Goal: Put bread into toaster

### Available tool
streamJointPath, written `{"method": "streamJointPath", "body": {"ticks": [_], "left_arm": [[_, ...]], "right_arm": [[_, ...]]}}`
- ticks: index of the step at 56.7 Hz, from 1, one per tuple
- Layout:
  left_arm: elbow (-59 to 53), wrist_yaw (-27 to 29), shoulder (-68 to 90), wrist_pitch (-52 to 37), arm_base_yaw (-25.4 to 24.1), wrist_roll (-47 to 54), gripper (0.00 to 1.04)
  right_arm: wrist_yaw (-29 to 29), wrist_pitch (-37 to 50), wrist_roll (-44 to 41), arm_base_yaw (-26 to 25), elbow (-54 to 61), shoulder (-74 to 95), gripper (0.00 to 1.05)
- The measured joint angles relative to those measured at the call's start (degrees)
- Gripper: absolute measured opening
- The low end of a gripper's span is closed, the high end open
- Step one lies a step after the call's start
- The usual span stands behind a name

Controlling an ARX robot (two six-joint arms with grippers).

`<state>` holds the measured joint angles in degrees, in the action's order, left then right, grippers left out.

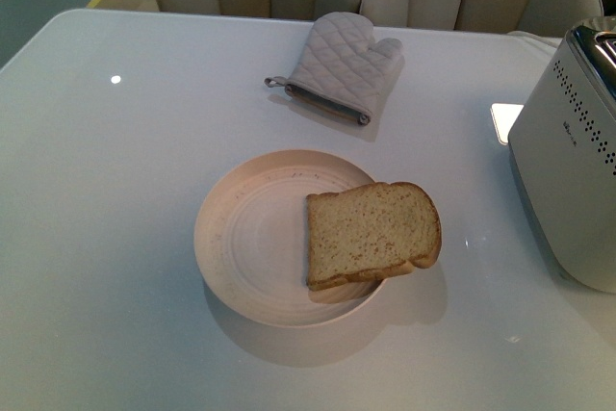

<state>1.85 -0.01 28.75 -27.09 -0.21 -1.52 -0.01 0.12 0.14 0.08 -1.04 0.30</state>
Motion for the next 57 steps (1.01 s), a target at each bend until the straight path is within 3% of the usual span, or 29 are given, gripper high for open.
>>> {"method": "streamJointPath", "body": {"ticks": [3, 48, 52, 57], "left_arm": [[-1.2, 0.0, -1.4, 0.2, 0.1, 0.3, 0.03], [-1.2, 0.0, -18.7, 17.0, 0.1, 0.7, 0.03], [-1.1, 0.0, -24.7, 24.9, 0.1, 0.7, 0.03], [-1.1, 0.0, -28.0, 26.8, 0.1, 0.7, 0.03]], "right_arm": [[0.0, 0.0, 0.0, 0.0, 0.0, 0.0, 0.96], [0.0, 0.0, 0.0, 0.0, 0.0, 0.0, 0.96], [0.0, 0.0, 0.0, 0.0, 0.0, 0.0, 0.96], [0.0, 0.0, 0.0, 0.0, 0.0, 0.0, 0.96]]}}
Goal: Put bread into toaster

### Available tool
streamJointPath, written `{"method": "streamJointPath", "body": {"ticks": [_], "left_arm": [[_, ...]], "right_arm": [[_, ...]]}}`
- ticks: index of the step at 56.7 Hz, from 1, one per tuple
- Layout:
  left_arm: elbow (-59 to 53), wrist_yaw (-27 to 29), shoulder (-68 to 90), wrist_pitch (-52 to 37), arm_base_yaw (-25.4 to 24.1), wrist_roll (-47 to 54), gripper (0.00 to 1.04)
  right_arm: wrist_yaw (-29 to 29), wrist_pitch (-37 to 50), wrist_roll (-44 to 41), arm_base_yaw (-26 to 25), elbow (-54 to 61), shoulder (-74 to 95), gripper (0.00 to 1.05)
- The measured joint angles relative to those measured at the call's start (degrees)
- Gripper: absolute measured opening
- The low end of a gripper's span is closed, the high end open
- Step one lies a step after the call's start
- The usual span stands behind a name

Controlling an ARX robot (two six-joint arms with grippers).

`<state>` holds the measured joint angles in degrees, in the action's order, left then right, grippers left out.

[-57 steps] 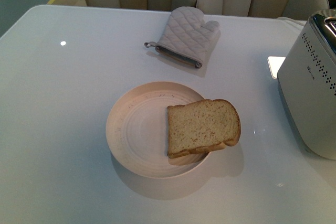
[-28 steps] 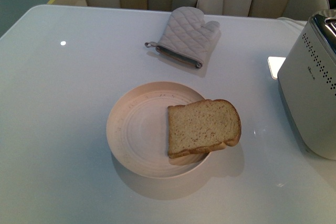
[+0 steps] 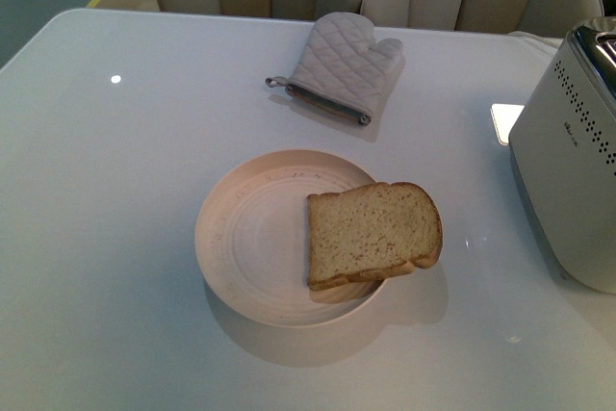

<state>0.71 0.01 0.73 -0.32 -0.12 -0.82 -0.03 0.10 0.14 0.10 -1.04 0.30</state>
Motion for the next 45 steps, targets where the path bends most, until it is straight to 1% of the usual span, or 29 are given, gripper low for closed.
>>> {"method": "streamJointPath", "body": {"ticks": [16, 19, 21, 24, 25, 28, 29, 30, 36, 37, 42, 43, 45], "left_arm": [[0.0, 0.0, -0.4, 0.2, 0.0, 0.0, 0.04], [0.0, 0.0, -0.4, 0.2, 0.0, 0.0, 0.16], [0.0, 0.0, -0.4, 0.2, 0.0, 0.0, 0.27], [0.0, 0.0, -0.4, 0.2, 0.0, 0.0, 0.37], [0.0, 0.0, -0.4, 0.2, 0.0, 0.0, 0.39], [0.0, 0.0, -0.4, 0.2, 0.0, 0.0, 0.5], [0.0, 0.0, -0.4, 0.2, 0.0, 0.0, 0.51], [0.0, 0.0, -0.4, 0.2, 0.0, 0.0, 0.57], [0.0, 0.0, -0.4, 0.2, 0.0, 0.0, 0.78], [0.0, 0.0, -0.4, 0.2, 0.0, 0.0, 0.8], [0.0, 0.0, -0.4, 0.2, 0.0, 0.0, 0.97], [0.0, 0.0, -0.4, 0.2, 0.0, 0.1, 0.99], [0.0, 0.0, -0.4, 0.2, 0.0, 0.1, 0.97]], "right_arm": [[0.0, 0.0, 0.0, 0.0, 0.0, 0.0, 0.96], [0.0, 0.0, 0.0, 0.0, 0.0, 0.0, 0.96], [0.0, 0.0, 0.0, 0.0, 0.0, 0.0, 0.96], [0.0, 0.0, 0.0, 0.0, 0.0, 0.0, 0.96], [0.0, 0.0, 0.0, 0.0, 0.0, 0.0, 0.96], [0.0, 0.0, 0.0, 0.0, 0.0, 0.0, 0.96], [0.0, 0.0, 0.0, 0.0, 0.0, 0.0, 0.96], [0.0, 0.0, 0.0, 0.0, 0.0, 0.0, 0.96], [0.0, 0.0, 0.0, 0.0, 0.0, 0.0, 0.96], [0.0, 0.0, 0.0, 0.0, 0.0, 0.0, 0.96], [0.0, 0.0, 0.0, 0.0, 0.0, 0.0, 0.96], [0.0, 0.0, 0.0, 0.0, 0.0, 0.0, 0.96], [-3.7, -3.8, 2.1, 1.0, -1.1, 1.4, 0.96]]}}
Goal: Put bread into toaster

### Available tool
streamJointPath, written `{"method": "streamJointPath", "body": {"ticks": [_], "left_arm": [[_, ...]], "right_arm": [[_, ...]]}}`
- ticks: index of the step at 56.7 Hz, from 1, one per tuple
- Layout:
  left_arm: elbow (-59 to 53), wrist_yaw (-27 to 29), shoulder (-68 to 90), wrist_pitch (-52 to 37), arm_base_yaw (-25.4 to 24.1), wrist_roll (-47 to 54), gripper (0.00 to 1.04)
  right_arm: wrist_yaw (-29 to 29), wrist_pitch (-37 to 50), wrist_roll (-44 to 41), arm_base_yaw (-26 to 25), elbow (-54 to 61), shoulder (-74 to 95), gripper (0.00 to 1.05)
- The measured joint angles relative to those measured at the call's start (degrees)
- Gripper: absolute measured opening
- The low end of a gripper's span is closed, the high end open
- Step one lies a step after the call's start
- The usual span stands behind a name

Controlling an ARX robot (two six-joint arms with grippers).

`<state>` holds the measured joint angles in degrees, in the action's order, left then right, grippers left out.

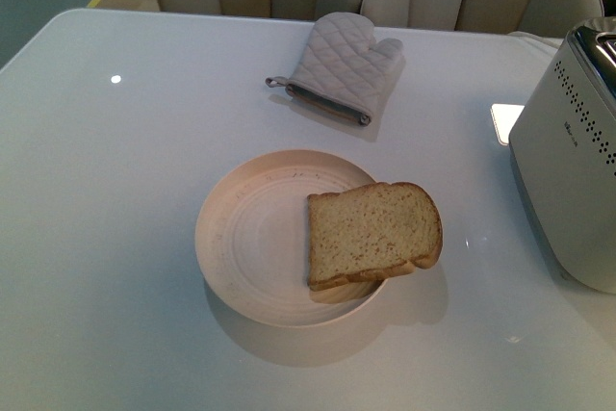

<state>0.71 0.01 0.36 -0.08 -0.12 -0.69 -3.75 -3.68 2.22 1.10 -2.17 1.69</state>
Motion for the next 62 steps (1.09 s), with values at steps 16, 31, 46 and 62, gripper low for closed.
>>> {"method": "streamJointPath", "body": {"ticks": [16, 31, 46, 62], "left_arm": [[0.0, 0.0, -0.1, 0.0, 0.0, 0.0, 0.97], [0.0, 0.0, -0.1, 0.0, 0.0, 0.0, 0.97], [0.0, 0.0, -0.1, 0.0, 0.0, 0.0, 0.97], [0.0, 0.0, -0.1, 0.0, 0.0, 0.0, 0.97]], "right_arm": [[-7.4, 0.3, 10.4, 8.4, -3.4, 18.5, 0.96], [-0.9, 19.4, 16.5, 16.5, -10.6, 53.6, 0.96], [7.6, 27.2, 27.2, 17.6, -19.9, 83.4, 0.96], [12.7, 30.3, 35.1, 16.2, -26.3, 101.9, 0.96]]}}
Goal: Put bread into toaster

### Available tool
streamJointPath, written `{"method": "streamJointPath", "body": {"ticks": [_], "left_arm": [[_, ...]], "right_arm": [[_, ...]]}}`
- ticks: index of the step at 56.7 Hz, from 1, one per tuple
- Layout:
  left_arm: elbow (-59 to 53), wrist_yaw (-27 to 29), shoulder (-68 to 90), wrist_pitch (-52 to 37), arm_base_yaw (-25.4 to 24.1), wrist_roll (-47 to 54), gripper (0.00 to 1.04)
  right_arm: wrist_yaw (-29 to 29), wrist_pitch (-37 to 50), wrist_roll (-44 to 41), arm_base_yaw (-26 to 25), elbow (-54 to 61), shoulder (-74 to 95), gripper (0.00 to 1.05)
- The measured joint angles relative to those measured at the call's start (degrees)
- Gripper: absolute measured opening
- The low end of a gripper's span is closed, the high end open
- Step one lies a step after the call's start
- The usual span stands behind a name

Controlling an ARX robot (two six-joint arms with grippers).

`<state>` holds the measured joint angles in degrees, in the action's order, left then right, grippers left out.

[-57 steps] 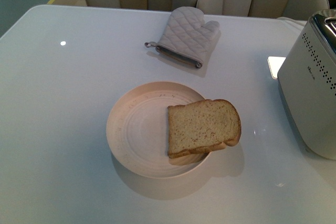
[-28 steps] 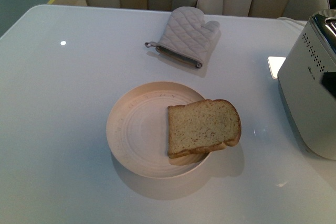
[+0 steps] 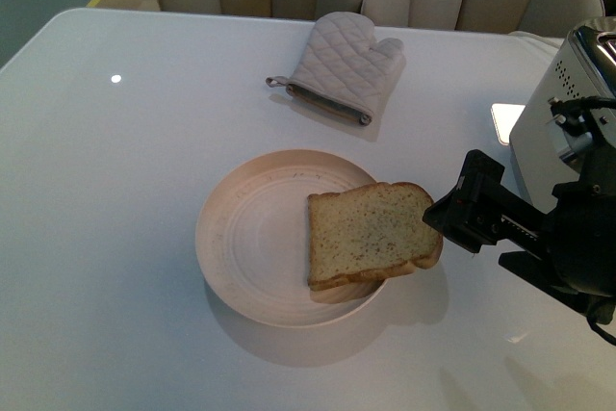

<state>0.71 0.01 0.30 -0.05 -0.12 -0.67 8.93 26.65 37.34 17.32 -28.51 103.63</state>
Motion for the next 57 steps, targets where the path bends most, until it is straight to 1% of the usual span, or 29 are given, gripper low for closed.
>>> {"method": "streamJointPath", "body": {"ticks": [11, 28, 57], "left_arm": [[0.0, 0.0, 0.0, 0.0, 0.0, 0.0, 0.97], [0.0, 0.0, 0.0, 0.0, 0.0, 0.0, 0.97], [0.0, 0.0, 0.0, 0.0, 0.0, 0.0, 0.97]], "right_arm": [[1.3, 1.2, 2.3, -0.2, -3.1, 7.8, 0.96], [3.2, 3.9, 4.0, -0.1, -6.7, 14.4, 0.96], [6.3, 6.7, 5.4, -0.1, -11.2, 21.1, 0.95]]}}
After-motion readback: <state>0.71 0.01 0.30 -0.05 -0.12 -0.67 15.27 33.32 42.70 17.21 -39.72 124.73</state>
